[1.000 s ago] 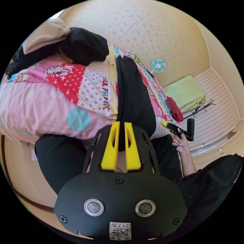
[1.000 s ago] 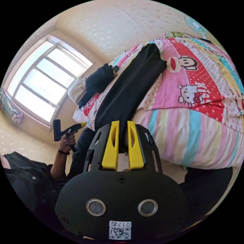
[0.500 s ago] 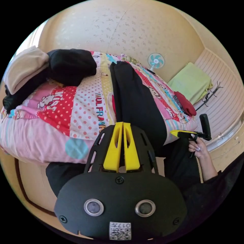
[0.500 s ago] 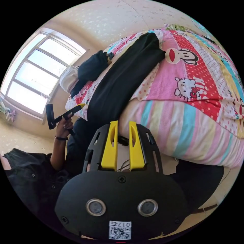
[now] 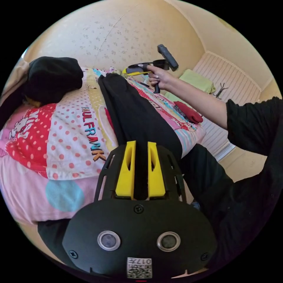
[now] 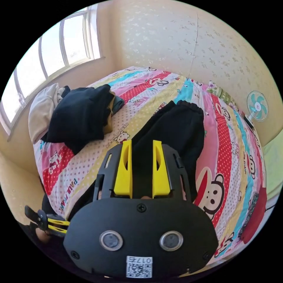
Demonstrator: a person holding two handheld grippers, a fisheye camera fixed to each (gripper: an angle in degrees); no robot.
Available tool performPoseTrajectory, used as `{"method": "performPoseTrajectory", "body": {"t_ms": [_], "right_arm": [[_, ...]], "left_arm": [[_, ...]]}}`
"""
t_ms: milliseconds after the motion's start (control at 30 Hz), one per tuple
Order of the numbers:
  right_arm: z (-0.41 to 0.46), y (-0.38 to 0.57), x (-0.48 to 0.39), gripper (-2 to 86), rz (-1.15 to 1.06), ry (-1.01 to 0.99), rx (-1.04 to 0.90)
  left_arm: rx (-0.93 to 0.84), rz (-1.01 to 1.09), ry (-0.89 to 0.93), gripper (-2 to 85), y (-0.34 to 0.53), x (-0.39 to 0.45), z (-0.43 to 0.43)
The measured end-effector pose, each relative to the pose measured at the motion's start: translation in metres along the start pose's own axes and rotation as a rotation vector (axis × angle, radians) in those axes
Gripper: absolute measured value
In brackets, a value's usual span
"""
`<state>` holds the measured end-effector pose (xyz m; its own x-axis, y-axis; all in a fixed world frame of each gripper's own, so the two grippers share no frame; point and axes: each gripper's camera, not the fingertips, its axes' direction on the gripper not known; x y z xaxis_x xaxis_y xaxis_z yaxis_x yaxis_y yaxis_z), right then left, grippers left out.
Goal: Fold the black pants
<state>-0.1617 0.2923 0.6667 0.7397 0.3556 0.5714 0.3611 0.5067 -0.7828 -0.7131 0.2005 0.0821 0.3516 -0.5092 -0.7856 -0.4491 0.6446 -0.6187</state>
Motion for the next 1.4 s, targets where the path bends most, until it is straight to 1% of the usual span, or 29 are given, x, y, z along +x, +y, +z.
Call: {"method": "performPoseTrajectory", "body": {"t_ms": [67,100,133,167,200,267,300,333,367,400,500,533,567,600,700,767,800,867,967,1033,1100,1133,1167,1200,1233,1267,1300,1333,1400], "right_arm": [[0.061,-0.043,0.01,11.7,0.079,0.026,-0.083],[0.077,-0.048,0.013,11.9,0.096,0.047,-0.115],[0.111,-0.052,0.019,12.0,0.122,0.079,-0.202],[0.136,-0.046,0.023,11.7,0.131,0.062,-0.242],[0.135,-0.041,0.024,11.3,0.141,0.052,-0.193],[0.122,-0.029,0.028,6.2,0.261,-0.023,-0.02],[0.113,-0.027,0.024,5.4,0.277,-0.03,0.044],[0.093,-0.02,0.012,3.8,0.3,-0.013,0.174],[0.08,-0.019,-0.002,3.3,0.29,-0.012,0.248],[0.077,-0.021,-0.009,3.0,0.269,-0.022,0.257],[0.104,-0.038,-0.021,2.7,0.185,-0.207,0.153],[0.124,-0.047,-0.014,2.9,0.191,-0.279,0.046],[0.135,-0.05,-0.004,3.2,0.226,-0.29,-0.027],[0.134,-0.05,-0.001,3.4,0.233,-0.311,-0.023],[0.106,-0.041,0.001,5.5,0.273,-0.351,0.033],[0.064,-0.018,-0.019,7.1,0.112,-0.332,0.07],[0.053,-0.01,-0.024,7.3,0.073,-0.298,0.074],[0.007,0.037,-0.042,7.7,-0.063,-0.13,0.083],[-0.036,0.108,-0.043,7.9,-0.145,0.068,0.04],[-0.06,0.155,-0.031,8.2,-0.081,0.108,0.014],[-0.082,0.198,-0.016,8.9,-0.006,0.019,-0.006],[-0.092,0.223,-0.008,9.7,0.057,-0.071,-0.027],[-0.096,0.245,-0.003,10.9,0.12,-0.175,-0.06],[-0.096,0.255,-0.002,11.8,0.146,-0.235,-0.082],[-0.094,0.272,-0.003,13.7,0.182,-0.341,-0.098],[-0.104,0.286,-0.01,15.2,0.171,-0.399,0.007],[-0.108,0.291,-0.014,15.9,0.175,-0.403,0.039],[-0.111,0.292,-0.022,15.3,0.195,-0.375,0.04],[-0.117,0.283,-0.038,12.1,0.16,-0.302,0.019]], "left_arm": [[0.006,0.008,-0.021,6.4,0.002,0.004,0.0],[0.004,0.017,-0.023,6.2,0.002,0.005,-0.001],[-0.002,0.016,-0.011,5.7,0.001,0.003,-0.002],[-0.006,0.012,-0.001,5.3,0.001,0.001,-0.003],[-0.012,0.001,0.024,4.1,0.0,-0.004,-0.005],[-0.012,-0.013,0.067,1.8,0.0,-0.011,-0.008],[-0.005,-0.022,0.095,0.5,0.001,-0.015,-0.012],[0.0,-0.017,0.119,0.0,0.001,-0.017,-0.016],[0.006,-0.01,0.125,-0.2,0.001,-0.018,-0.019],[0.019,0.005,0.115,-0.4,0.002,-0.018,-0.025],[0.045,-0.008,0.076,-0.6,0.007,-0.022,-0.037],[0.062,-0.039,0.091,-0.6,0.009,-0.028,-0.04],[0.068,-0.058,0.105,-0.7,0.01,-0.032,-0.041],[0.064,-0.098,0.144,-0.7,0.009,-0.041,-0.039],[0.064,-0.205,0.251,-0.7,0.01,-0.065,-0.038],[0.12,-0.225,0.288,-0.7,0.014,-0.072,-0.045],[0.137,-0.237,0.265,-0.8,0.014,-0.073,-0.049],[0.121,-0.248,0.207,-0.8,0.012,-0.072,-0.05],[0.119,-0.257,0.091,-0.6,0.008,-0.063,-0.054],[0.273,-0.246,-0.063,-0.3,0.013,-0.051,-0.075],[0.416,-0.235,-0.055,0.7,0.021,-0.05,-0.086],[0.45,-0.245,0.02,1.9,0.022,-0.056,-0.083],[0.431,-0.259,0.067,3.7,0.02,-0.061,-0.078],[0.338,-0.288,0.143,7.3,0.012,-0.07,-0.062],[0.198,-0.305,0.195,10.1,0.0,-0.076,-0.04],[0.123,-0.299,0.212,11.5,-0.005,-0.076,-0.028],[0.092,-0.264,0.166,11.8,-0.011,-0.071,-0.017],[0.093,-0.223,0.072,11.6,-0.014,-0.061,-0.016],[0.074,-0.179,-0.03,9.8,-0.018,-0.048,-0.012]]}}
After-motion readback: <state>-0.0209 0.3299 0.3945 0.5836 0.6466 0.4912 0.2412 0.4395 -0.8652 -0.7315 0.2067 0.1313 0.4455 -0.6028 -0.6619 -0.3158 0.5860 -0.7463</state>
